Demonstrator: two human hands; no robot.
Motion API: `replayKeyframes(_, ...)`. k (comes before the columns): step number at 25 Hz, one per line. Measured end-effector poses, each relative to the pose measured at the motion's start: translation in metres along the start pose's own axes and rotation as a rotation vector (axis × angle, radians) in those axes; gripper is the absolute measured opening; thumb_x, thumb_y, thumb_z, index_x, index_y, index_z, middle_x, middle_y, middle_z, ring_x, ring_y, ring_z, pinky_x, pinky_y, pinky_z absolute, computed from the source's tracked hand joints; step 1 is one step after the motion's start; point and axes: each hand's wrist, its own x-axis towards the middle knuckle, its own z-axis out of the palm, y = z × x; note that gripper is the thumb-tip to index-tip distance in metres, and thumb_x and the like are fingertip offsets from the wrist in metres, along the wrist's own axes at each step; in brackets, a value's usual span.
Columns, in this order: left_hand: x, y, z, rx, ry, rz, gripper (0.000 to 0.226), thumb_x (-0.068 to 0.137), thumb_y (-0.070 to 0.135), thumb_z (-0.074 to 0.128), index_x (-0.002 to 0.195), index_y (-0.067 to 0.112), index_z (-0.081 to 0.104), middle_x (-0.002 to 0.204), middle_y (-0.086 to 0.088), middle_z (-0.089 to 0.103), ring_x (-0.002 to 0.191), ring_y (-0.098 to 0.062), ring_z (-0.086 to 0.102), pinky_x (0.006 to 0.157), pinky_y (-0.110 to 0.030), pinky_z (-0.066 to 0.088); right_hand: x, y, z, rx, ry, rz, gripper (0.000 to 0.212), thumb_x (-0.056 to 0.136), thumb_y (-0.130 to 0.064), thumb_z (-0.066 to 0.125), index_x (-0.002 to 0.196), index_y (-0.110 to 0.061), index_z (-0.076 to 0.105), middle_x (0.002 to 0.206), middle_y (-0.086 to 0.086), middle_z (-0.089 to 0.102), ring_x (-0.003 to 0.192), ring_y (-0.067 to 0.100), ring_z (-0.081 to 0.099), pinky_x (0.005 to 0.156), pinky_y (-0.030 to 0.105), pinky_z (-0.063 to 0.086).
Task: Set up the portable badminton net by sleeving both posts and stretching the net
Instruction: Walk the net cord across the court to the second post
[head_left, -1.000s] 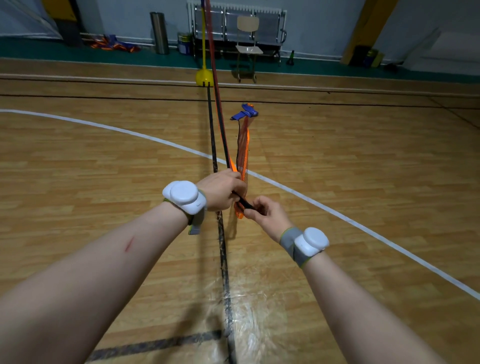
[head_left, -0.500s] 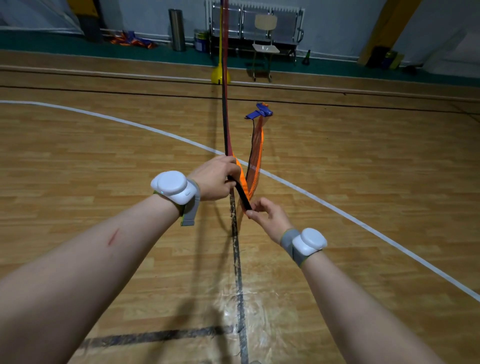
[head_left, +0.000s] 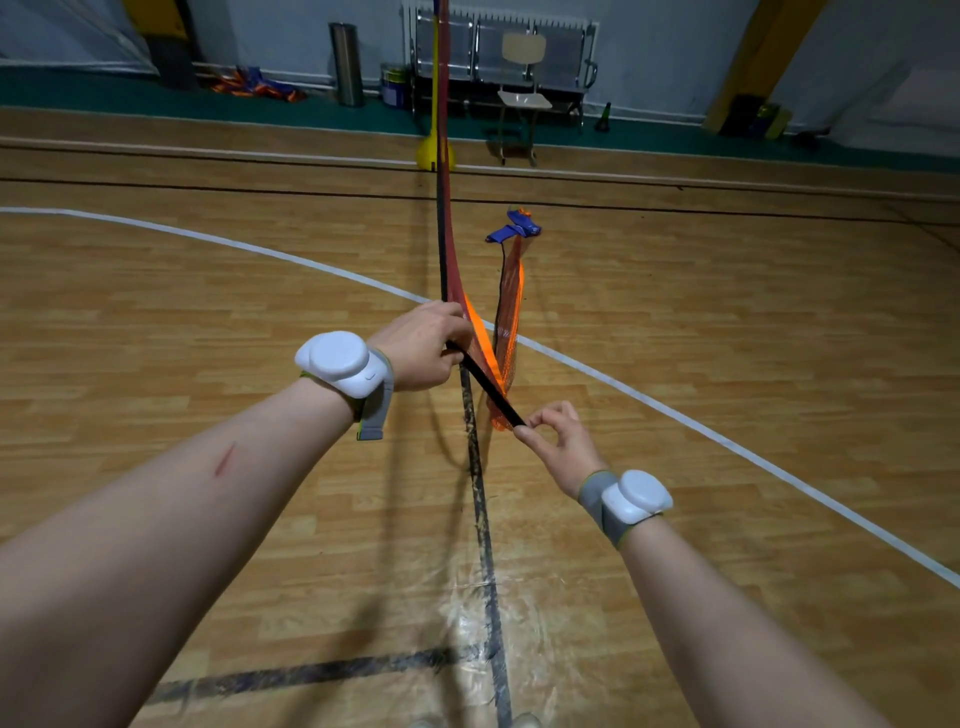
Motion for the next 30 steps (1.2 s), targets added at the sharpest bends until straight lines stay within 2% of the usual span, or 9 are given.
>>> replayKeyframes(2, -0.003, -0.003, 0.000, 0.007, 0.000, -0.004, 0.009, 0.088, 0.019, 0.057, 0.095, 0.015, 0.060, 0.110, -0.002, 0.052, 0.109, -0.020, 0.047, 0.093, -0.033, 0.041, -0.005, -0.004, 0.000, -0.010, 0.022, -0.008, 0.011, 0.087, -0.023, 0.061, 0.079, -0.020, 0.055, 0.095, -0.001, 0.048, 0.099, 0.014, 0.043, 0.087, 0.022, 0.030)
replayKeyframes(6, -0.005, -0.007, -0.006, 0.024, -0.017, -0.017, 0.011, 0.088, 0.020, 0.056, 0.098, 0.016, 0.060, 0.107, -0.001, 0.052, 0.108, -0.019, 0.047, 0.089, -0.031, 0.039, -0.021, -0.018, 0.000, 0.156, 0.035, -0.044, 0.014, 0.090, -0.019, 0.057, 0.076, -0.019, 0.055, 0.072, -0.007, 0.055, 0.072, 0.011, 0.052, 0.071, 0.021, 0.043)
replayKeyframes(9, -0.004, -0.009, -0.009, 0.052, -0.041, -0.045, 0.013, 0.088, 0.018, 0.055, 0.100, 0.014, 0.060, 0.111, -0.002, 0.053, 0.109, -0.020, 0.047, 0.091, -0.034, 0.042, -0.027, -0.032, -0.005, 0.204, 0.033, -0.063, 0.013, 0.091, -0.018, 0.056, 0.078, -0.019, 0.059, 0.060, -0.009, 0.054, 0.056, 0.006, 0.049, 0.062, 0.024, 0.044)
replayKeyframes(14, 0.000, 0.008, 0.000, 0.109, -0.123, -0.097, 0.014, 0.088, 0.010, 0.051, 0.100, 0.010, 0.058, 0.111, -0.006, 0.050, 0.107, -0.024, 0.049, 0.088, -0.039, 0.046, -0.035, -0.043, -0.022, 0.199, -0.019, -0.093, 0.016, 0.089, -0.012, 0.059, 0.096, -0.003, 0.069, 0.049, -0.027, 0.057, 0.050, -0.011, 0.051, 0.054, 0.005, 0.038)
replayKeyframes(17, 0.002, 0.040, 0.010, 0.032, -0.136, -0.026, 0.022, 0.089, 0.008, 0.050, 0.109, 0.012, 0.057, 0.119, -0.004, 0.051, 0.111, -0.022, 0.050, 0.092, -0.035, 0.045, -0.045, -0.038, -0.032, 0.198, -0.057, -0.079, 0.020, 0.088, -0.012, 0.060, 0.102, -0.001, 0.069, 0.055, -0.025, 0.059, 0.051, -0.014, 0.051, 0.054, 0.003, 0.038)
replayKeyframes(22, -0.011, 0.087, 0.031, -0.034, -0.097, 0.159, 0.031, 0.085, 0.003, 0.051, 0.112, 0.016, 0.058, 0.120, -0.001, 0.057, 0.115, -0.017, 0.050, 0.095, -0.030, 0.041, -0.052, -0.030, -0.045, 0.187, -0.033, -0.044, 0.024, 0.089, -0.009, 0.058, 0.111, -0.004, 0.066, 0.096, 0.000, 0.067, 0.062, -0.014, 0.054, 0.061, 0.003, 0.040)
replayKeyframes(25, -0.022, 0.087, 0.035, -0.002, -0.156, 0.149, 0.021, 0.088, 0.011, 0.055, 0.107, 0.016, 0.062, 0.113, -0.001, 0.060, 0.110, -0.018, 0.051, 0.091, -0.029, 0.042, -0.054, -0.026, -0.043, 0.199, -0.059, -0.031, 0.025, 0.088, -0.008, 0.058, 0.112, -0.003, 0.065, 0.105, 0.012, 0.069, 0.085, 0.006, 0.063, 0.079, 0.019, 0.050)
replayKeyframes(28, -0.027, 0.086, 0.030, -0.029, -0.118, 0.118, 0.014, 0.089, 0.015, 0.058, 0.101, 0.015, 0.064, 0.106, -0.001, 0.061, 0.104, -0.019, 0.050, 0.089, -0.032, 0.041, -0.057, -0.021, -0.039, 0.217, -0.038, -0.018, 0.017, 0.085, -0.009, 0.063, 0.101, -0.004, 0.066, 0.089, 0.012, 0.064, 0.084, 0.022, 0.060, 0.084, 0.038, 0.050)
replayKeyframes(30, -0.027, 0.087, 0.027, -0.042, -0.067, 0.107, 0.013, 0.088, 0.015, 0.058, 0.100, 0.015, 0.064, 0.104, 0.000, 0.060, 0.102, -0.017, 0.048, 0.085, -0.028, 0.039, -0.058, -0.017, -0.041, 0.216, 0.005, -0.012, 0.006, 0.084, -0.012, 0.065, 0.082, -0.016, 0.061, 0.082, 0.005, 0.056, 0.077, 0.016, 0.053, 0.075, 0.026, 0.047)
